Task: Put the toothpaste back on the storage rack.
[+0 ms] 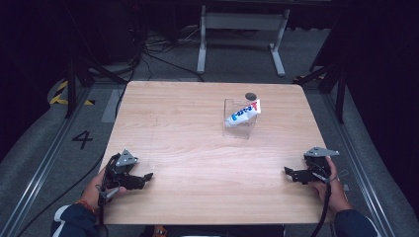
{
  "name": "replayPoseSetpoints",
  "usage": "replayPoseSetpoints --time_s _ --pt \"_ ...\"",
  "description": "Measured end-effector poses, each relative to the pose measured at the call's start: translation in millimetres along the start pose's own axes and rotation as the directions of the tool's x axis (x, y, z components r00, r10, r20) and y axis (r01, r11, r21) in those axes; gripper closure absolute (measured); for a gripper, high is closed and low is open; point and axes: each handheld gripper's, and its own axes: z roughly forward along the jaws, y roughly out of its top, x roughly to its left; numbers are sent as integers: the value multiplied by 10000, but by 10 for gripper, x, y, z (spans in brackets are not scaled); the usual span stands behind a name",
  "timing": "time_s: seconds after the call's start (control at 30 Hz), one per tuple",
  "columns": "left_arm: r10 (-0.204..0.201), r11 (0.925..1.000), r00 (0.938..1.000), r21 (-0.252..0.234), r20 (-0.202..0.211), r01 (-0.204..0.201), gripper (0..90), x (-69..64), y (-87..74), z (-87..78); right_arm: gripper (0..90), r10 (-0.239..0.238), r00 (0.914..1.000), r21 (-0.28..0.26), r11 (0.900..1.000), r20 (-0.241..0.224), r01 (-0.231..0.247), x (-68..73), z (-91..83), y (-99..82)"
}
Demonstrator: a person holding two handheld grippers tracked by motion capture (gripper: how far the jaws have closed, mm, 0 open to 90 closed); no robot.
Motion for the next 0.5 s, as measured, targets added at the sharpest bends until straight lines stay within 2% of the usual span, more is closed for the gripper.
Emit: replayPoseSetpoints --time_s 0.5 --pt "14 10000 10000 94 5 -14 130 6 5 -3 0 -11 10000 0 10000 -11 11 -1 1 1"
